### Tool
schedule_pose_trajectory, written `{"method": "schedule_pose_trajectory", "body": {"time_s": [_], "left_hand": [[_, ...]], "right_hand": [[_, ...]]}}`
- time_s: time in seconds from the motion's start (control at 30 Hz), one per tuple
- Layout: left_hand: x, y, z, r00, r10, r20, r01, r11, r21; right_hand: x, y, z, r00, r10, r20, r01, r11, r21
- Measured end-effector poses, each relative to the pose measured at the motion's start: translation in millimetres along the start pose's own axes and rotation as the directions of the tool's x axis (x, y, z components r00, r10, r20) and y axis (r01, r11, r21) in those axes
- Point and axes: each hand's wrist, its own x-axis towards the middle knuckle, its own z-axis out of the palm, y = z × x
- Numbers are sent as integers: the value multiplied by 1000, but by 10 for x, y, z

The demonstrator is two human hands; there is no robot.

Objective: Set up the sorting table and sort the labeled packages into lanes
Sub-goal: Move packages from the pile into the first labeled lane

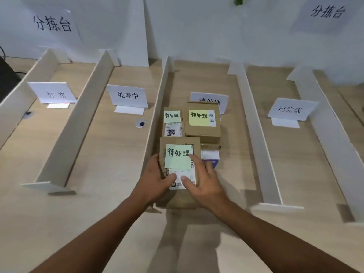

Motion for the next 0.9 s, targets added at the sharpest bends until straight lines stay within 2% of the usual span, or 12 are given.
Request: {"method": "schedule_pose_trajectory", "body": {"time_s": [0.17, 0.43, 0.7, 0.9], "left_hand": [[208, -103, -149, 999, -34, 36, 34, 999, 4], [148, -182, -220, 995, -92, 38, 92, 996, 8], [120, -82, -287, 989, -144, 27, 144, 990, -6], [89, -83, -273, 986, -165, 26, 164, 986, 28]], "right_hand": [[82, -63, 230, 996, -17, -85, 14, 999, -34], [-61, -131, 377, 999, -3, -39, 5, 998, 59], [-82, -185, 393, 999, -21, -25, 24, 995, 96], [-75, -104, 457, 1000, 13, 26, -15, 995, 100]]}}
